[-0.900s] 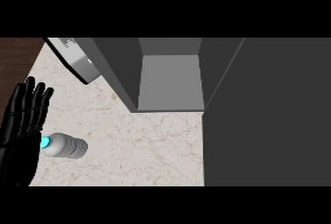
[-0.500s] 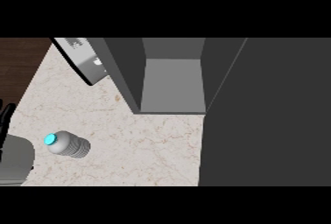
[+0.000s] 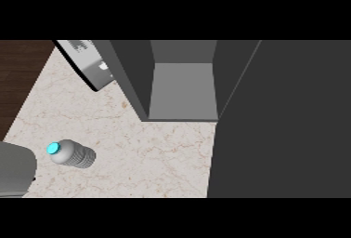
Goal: Pick up the bottled water, place it into the cabinet and close the cabinet
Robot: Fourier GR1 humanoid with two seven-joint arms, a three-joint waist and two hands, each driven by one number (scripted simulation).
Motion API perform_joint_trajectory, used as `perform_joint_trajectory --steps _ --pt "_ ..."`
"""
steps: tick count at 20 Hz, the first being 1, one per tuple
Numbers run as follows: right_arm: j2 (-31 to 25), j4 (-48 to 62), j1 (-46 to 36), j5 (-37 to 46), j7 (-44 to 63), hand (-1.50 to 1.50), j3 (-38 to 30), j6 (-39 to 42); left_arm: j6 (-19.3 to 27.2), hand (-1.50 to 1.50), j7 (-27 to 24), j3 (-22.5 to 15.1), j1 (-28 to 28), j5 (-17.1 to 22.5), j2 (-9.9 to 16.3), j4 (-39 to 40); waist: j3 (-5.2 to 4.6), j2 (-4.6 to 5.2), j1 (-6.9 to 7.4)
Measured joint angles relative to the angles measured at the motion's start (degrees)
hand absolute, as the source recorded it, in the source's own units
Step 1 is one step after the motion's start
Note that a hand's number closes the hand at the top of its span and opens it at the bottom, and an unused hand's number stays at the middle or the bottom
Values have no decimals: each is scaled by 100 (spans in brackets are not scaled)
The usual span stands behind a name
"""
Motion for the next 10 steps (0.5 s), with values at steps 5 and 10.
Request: perform_joint_trajectory --steps 5,10 --pt "142 -325 5 316 427 -150 512 -156 -99 -150 281 258 203 219 -84 -174 1 6 -14" --pt "263 -306 -74 460 580 -150 859 -335 -138 -150 649 528 192 352 -40 -237 0 9 -23"
